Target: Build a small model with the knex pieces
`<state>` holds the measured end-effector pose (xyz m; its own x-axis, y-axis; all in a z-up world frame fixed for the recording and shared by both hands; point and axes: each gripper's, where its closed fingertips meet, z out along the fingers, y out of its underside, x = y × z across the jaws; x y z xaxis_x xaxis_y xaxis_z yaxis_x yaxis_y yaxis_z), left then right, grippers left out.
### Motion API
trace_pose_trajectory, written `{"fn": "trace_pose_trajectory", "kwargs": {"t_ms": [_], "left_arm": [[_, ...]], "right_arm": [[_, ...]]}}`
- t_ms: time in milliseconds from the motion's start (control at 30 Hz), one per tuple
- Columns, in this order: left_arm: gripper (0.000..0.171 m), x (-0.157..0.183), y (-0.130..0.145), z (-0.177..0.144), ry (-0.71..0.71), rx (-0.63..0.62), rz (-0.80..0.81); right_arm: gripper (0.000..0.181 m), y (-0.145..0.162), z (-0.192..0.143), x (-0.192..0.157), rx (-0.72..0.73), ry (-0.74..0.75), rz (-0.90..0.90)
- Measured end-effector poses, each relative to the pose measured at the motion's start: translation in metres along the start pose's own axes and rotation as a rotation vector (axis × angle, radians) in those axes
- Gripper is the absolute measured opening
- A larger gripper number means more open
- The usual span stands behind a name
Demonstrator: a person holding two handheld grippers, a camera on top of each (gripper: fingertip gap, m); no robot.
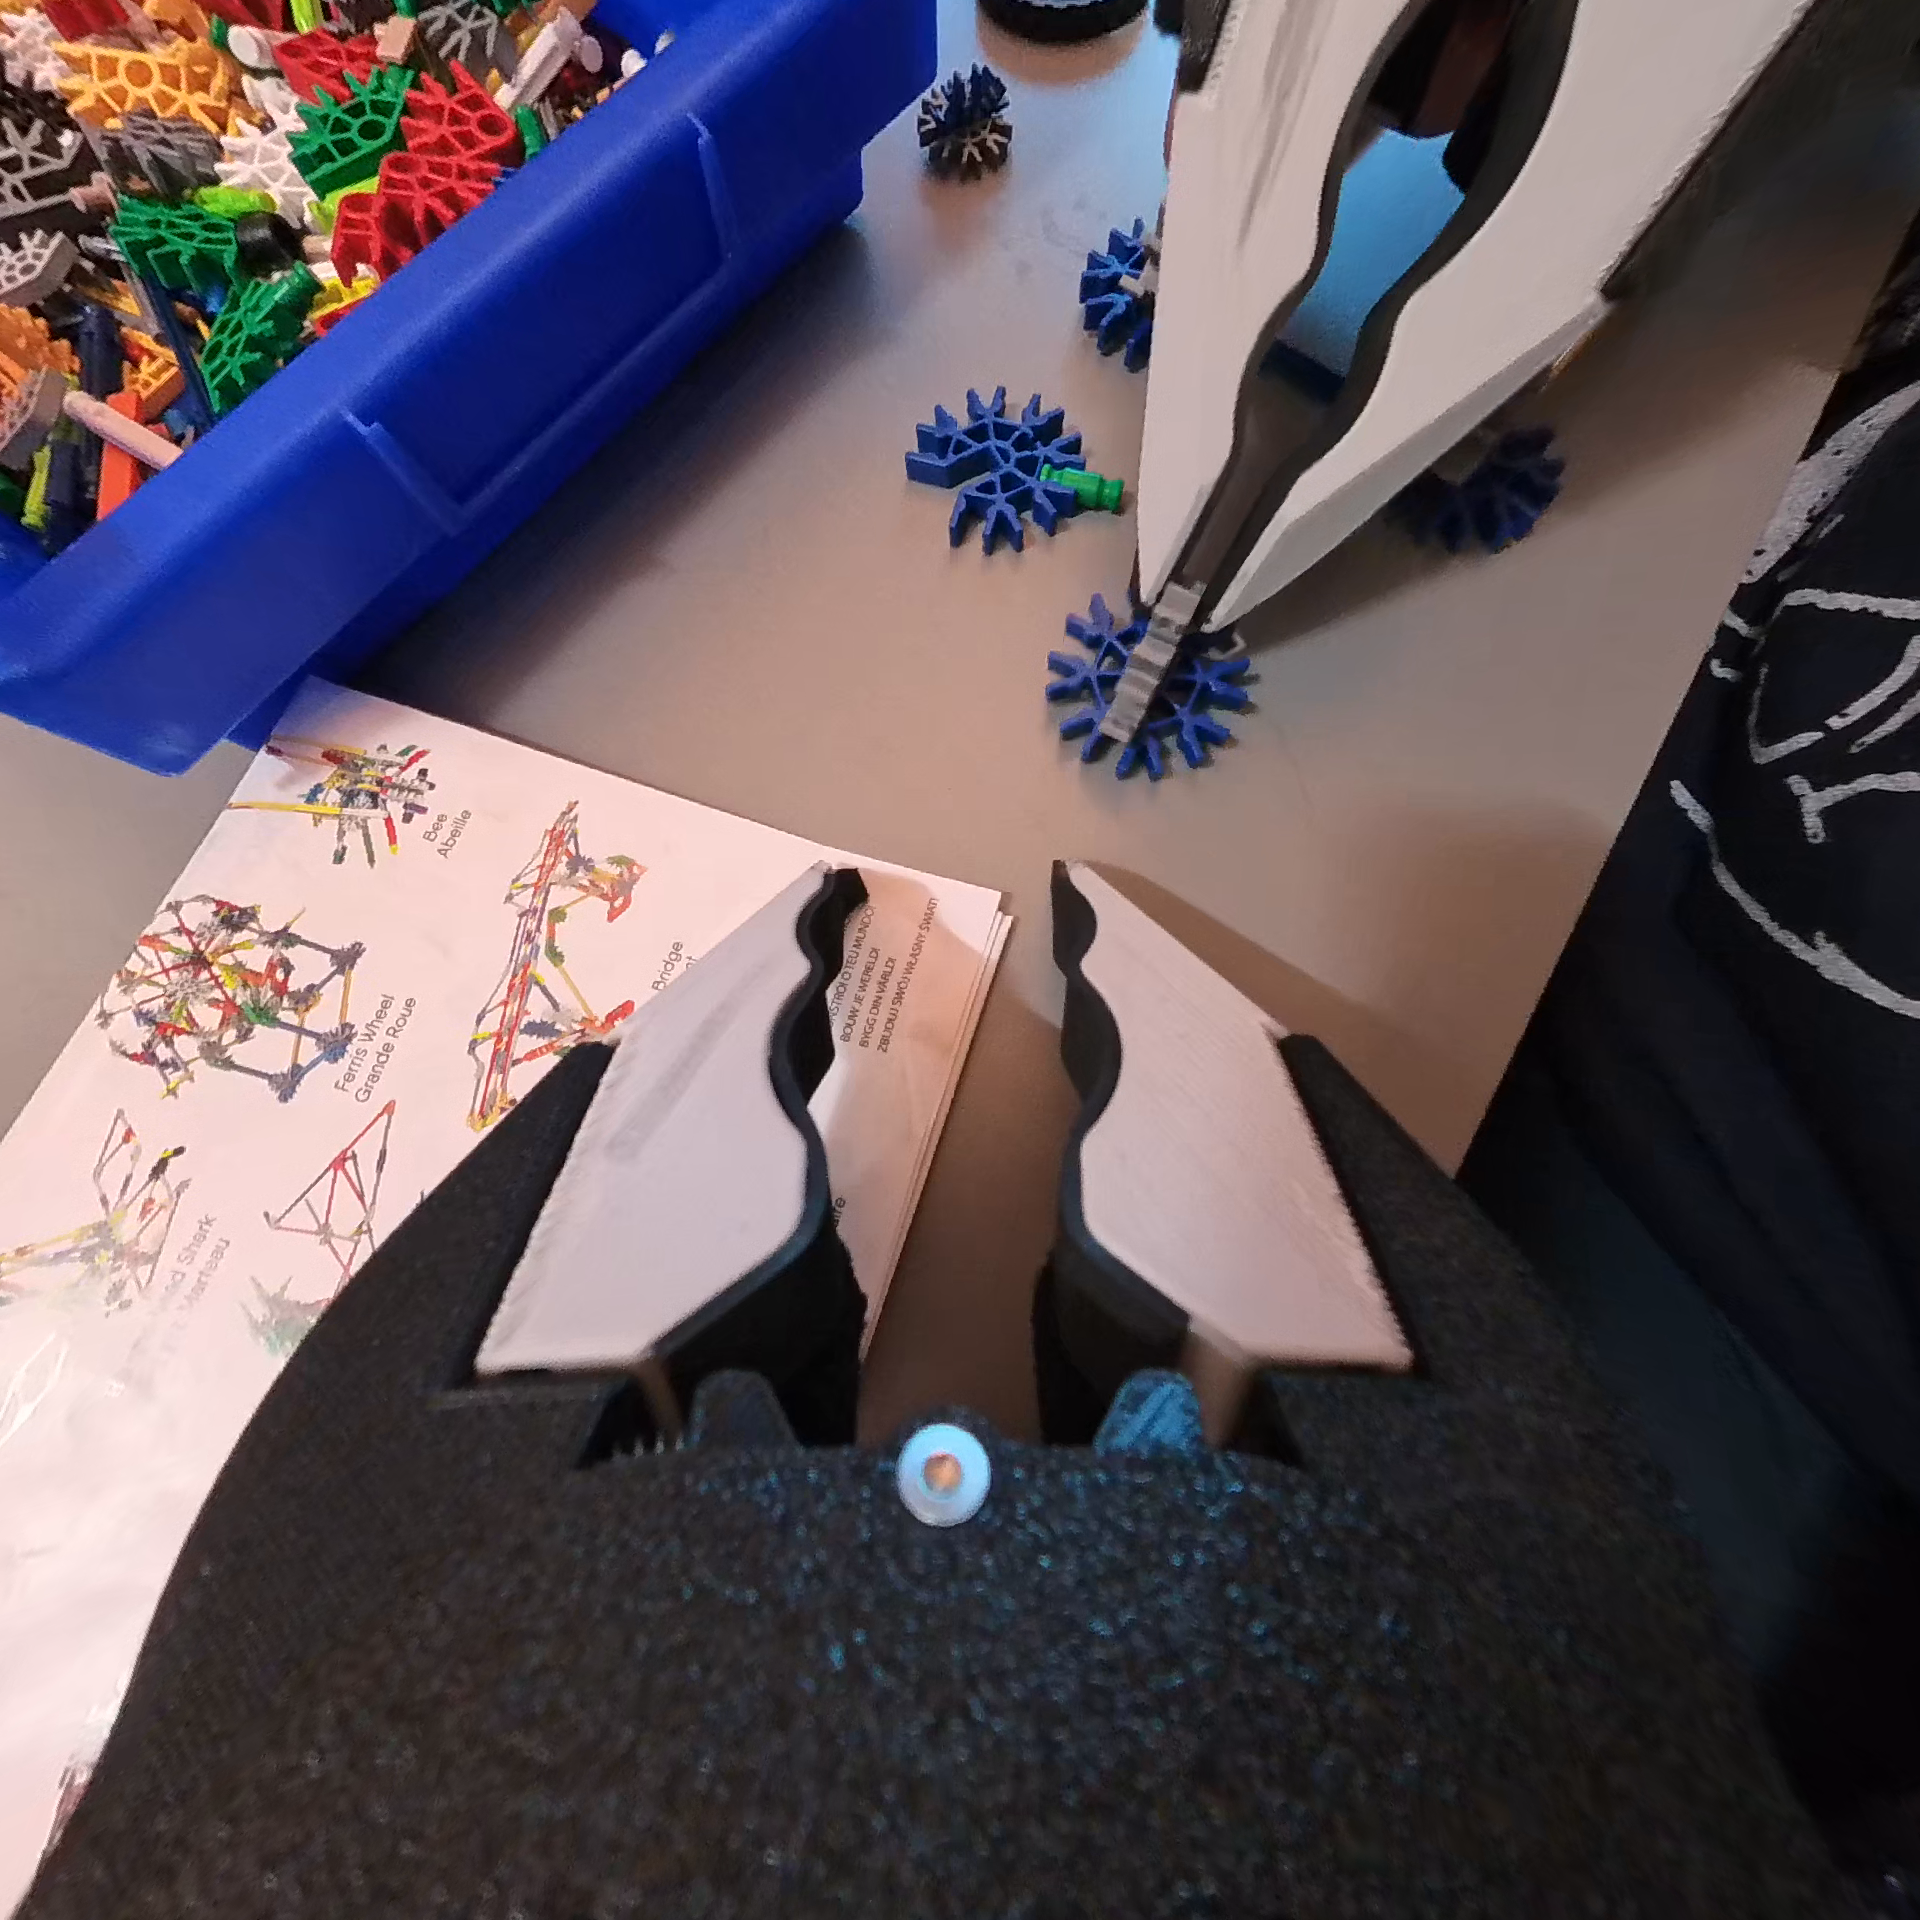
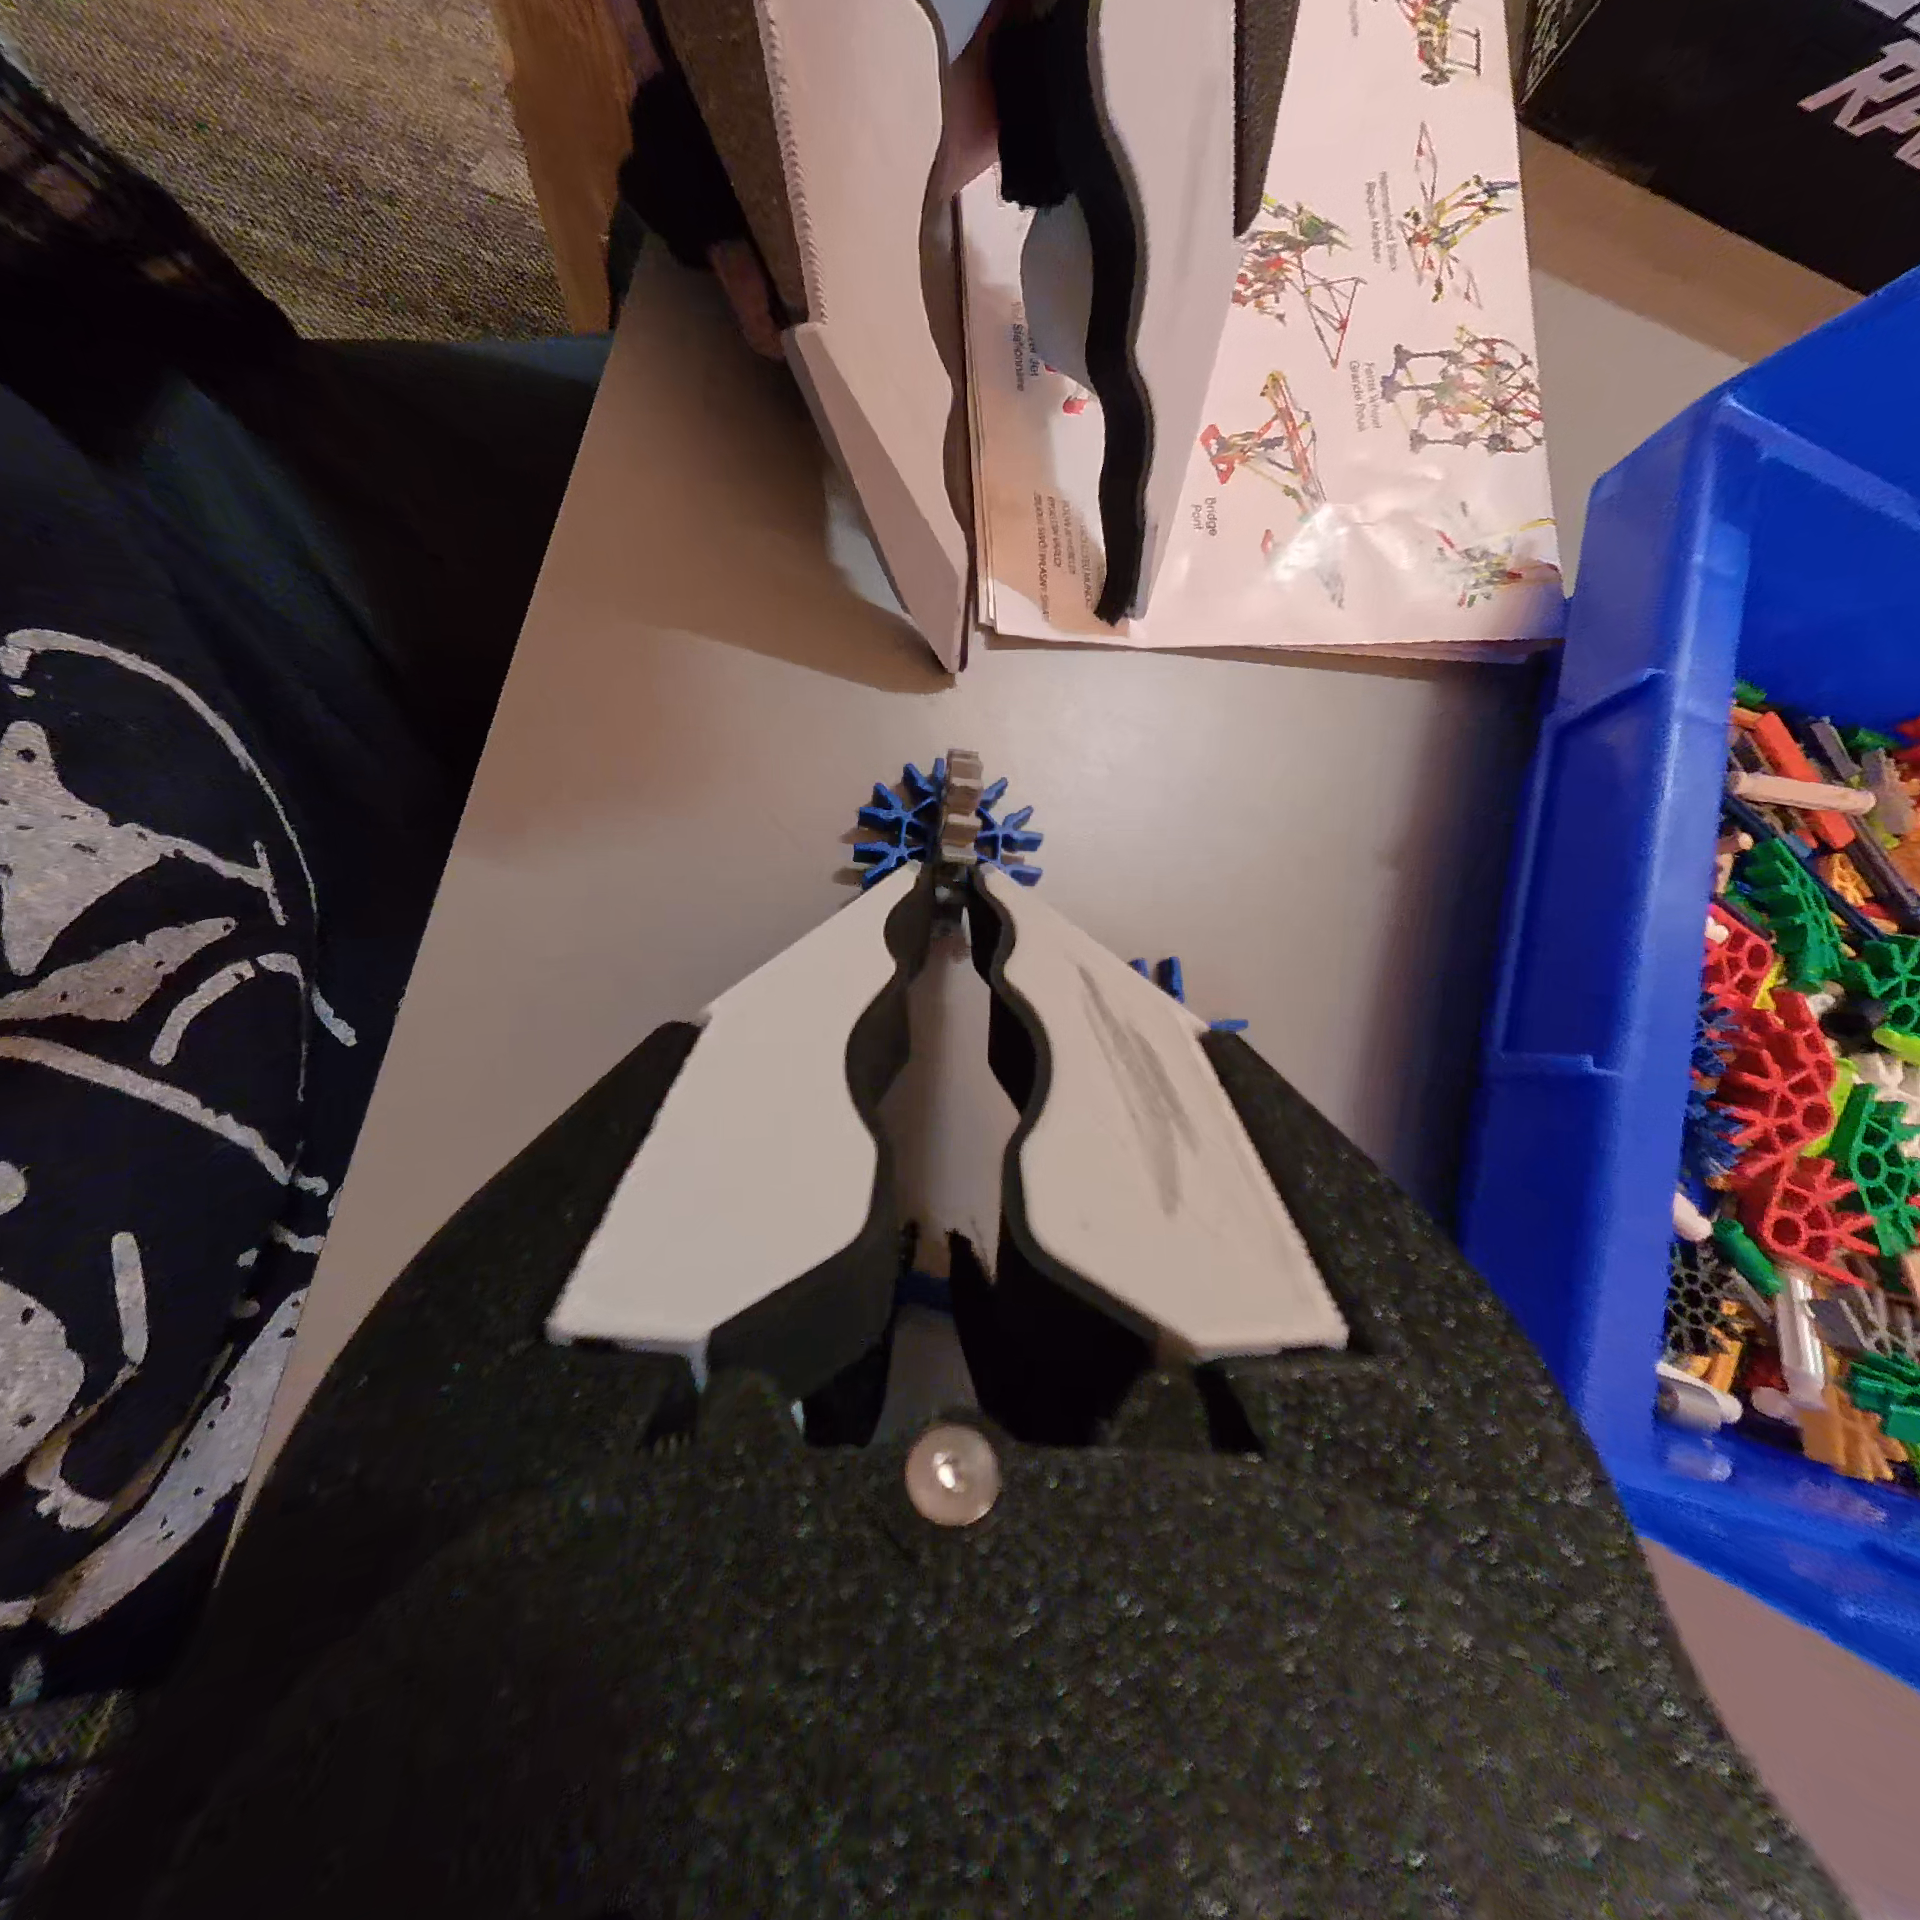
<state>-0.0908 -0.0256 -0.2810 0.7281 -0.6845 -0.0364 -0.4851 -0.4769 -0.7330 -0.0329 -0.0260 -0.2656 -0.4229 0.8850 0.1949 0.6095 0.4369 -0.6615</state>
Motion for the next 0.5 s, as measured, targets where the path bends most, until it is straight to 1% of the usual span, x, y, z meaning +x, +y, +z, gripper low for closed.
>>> {"fn": "trace_pose_trajectory", "kwargs": {"t_ms": [333,500], "left_arm": [[0.038,0.0,-0.0001,0.0,0.0,0.0,0.0],[0.038,-0.0001,-0.0001,0.0,0.001,0.0,-0.001]], "right_arm": [[0.006,0.0008,0.0,-0.0013,0.003,-0.014,0.003],[0.013,0.0042,0.0025,-0.001,-0.015,-0.006,0.002]]}}
